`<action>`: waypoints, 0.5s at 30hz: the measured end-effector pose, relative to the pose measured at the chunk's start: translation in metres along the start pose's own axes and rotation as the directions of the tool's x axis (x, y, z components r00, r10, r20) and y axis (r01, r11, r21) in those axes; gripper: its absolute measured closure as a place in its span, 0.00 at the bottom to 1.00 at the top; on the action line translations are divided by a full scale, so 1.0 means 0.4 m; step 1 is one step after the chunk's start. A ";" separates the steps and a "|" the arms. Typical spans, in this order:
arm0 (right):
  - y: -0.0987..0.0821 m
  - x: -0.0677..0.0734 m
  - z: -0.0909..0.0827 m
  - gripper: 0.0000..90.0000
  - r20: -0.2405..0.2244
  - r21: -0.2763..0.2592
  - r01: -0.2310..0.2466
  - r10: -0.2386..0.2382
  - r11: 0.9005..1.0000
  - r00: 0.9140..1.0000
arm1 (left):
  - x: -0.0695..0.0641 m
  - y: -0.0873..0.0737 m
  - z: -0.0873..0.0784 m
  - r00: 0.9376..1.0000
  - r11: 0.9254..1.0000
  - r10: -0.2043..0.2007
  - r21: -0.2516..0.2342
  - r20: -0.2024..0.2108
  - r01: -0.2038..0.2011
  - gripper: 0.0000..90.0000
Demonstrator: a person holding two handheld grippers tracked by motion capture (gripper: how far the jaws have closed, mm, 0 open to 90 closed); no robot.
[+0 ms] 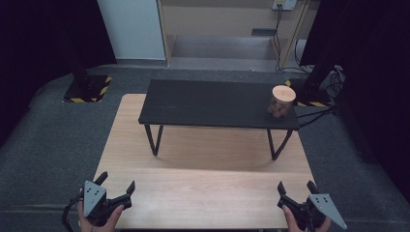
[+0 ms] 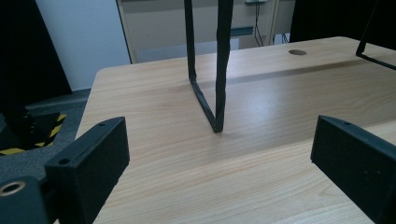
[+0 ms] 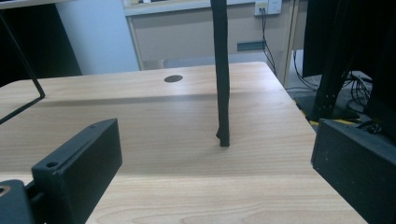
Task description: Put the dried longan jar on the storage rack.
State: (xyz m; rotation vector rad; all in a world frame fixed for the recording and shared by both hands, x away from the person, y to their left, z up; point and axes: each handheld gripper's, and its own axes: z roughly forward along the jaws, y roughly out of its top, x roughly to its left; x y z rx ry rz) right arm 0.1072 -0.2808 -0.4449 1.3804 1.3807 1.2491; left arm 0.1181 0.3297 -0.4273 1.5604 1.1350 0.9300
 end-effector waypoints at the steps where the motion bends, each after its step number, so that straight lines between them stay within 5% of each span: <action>1: -0.003 0.000 0.001 0.02 0.001 -0.003 -0.007 0.007 1.000 1.000 | 0.000 0.000 0.002 1.000 1.000 0.000 0.000 0.000 0.000 0.04; 15: -0.019 0.008 0.008 0.02 -0.004 -0.002 -0.024 0.024 1.000 1.000 | -0.005 0.009 0.003 1.000 1.000 0.004 -0.030 -0.005 -0.004 0.04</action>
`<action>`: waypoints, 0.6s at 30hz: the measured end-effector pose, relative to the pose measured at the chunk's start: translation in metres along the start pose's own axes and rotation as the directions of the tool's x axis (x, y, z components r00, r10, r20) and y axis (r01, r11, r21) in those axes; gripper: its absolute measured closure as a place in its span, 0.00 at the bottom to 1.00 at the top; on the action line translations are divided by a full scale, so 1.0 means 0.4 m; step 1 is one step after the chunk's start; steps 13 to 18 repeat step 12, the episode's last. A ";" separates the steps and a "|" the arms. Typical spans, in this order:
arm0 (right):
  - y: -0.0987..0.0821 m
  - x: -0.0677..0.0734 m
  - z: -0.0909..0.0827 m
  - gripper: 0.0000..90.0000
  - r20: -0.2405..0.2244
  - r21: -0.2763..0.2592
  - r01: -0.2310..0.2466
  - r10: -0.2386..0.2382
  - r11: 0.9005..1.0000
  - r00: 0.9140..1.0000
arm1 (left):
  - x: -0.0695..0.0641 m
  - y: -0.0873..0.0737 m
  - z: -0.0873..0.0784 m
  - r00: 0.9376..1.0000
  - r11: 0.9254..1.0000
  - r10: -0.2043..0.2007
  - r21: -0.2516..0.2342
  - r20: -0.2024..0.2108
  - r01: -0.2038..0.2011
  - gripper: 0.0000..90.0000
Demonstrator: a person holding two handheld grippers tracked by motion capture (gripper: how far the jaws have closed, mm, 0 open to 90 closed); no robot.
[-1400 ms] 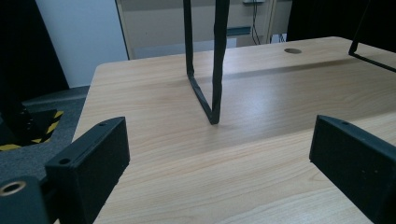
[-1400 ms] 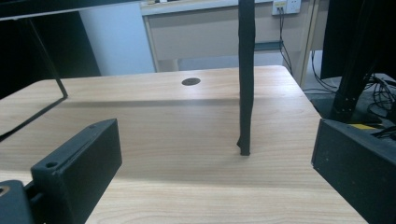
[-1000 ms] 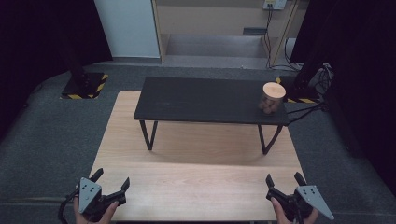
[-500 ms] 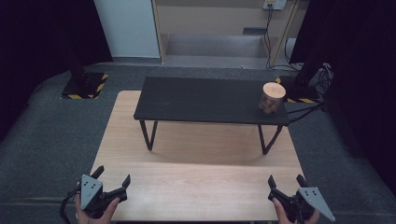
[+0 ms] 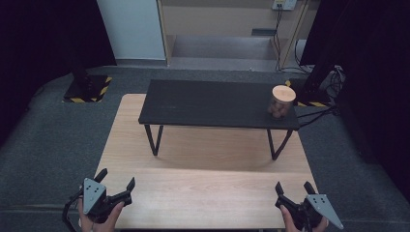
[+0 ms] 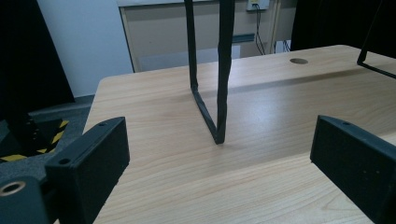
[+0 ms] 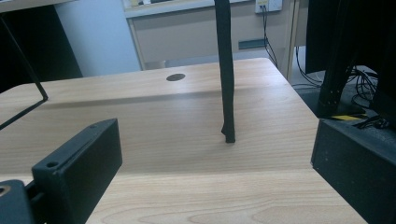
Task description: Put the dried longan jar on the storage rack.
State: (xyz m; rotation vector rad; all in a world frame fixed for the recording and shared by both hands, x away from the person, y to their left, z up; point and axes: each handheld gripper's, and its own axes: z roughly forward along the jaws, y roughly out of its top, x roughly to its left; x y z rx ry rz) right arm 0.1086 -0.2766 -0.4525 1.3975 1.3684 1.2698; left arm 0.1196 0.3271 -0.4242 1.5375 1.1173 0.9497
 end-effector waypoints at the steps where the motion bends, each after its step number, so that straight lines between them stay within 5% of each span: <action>1: 0.000 0.000 0.000 0.02 0.000 0.001 0.002 -0.002 1.000 1.000 | -0.001 0.001 0.000 1.000 1.000 0.002 0.001 0.000 -0.002 0.04; 5: -0.004 -0.004 0.002 0.02 0.000 0.009 0.000 0.000 1.000 1.000 | -0.016 0.007 0.004 0.999 0.999 0.040 0.012 -0.017 -0.039 0.04; 11: -0.013 -0.008 -0.010 0.02 -0.007 -0.002 -0.015 0.015 1.000 1.000 | -0.007 0.021 0.010 0.999 0.999 0.044 0.015 0.025 -0.045 0.04; 18: -0.014 -0.008 -0.013 0.02 -0.010 -0.004 -0.013 0.013 1.000 1.000 | -0.007 0.024 0.009 0.998 0.999 0.049 0.013 0.026 -0.049 0.04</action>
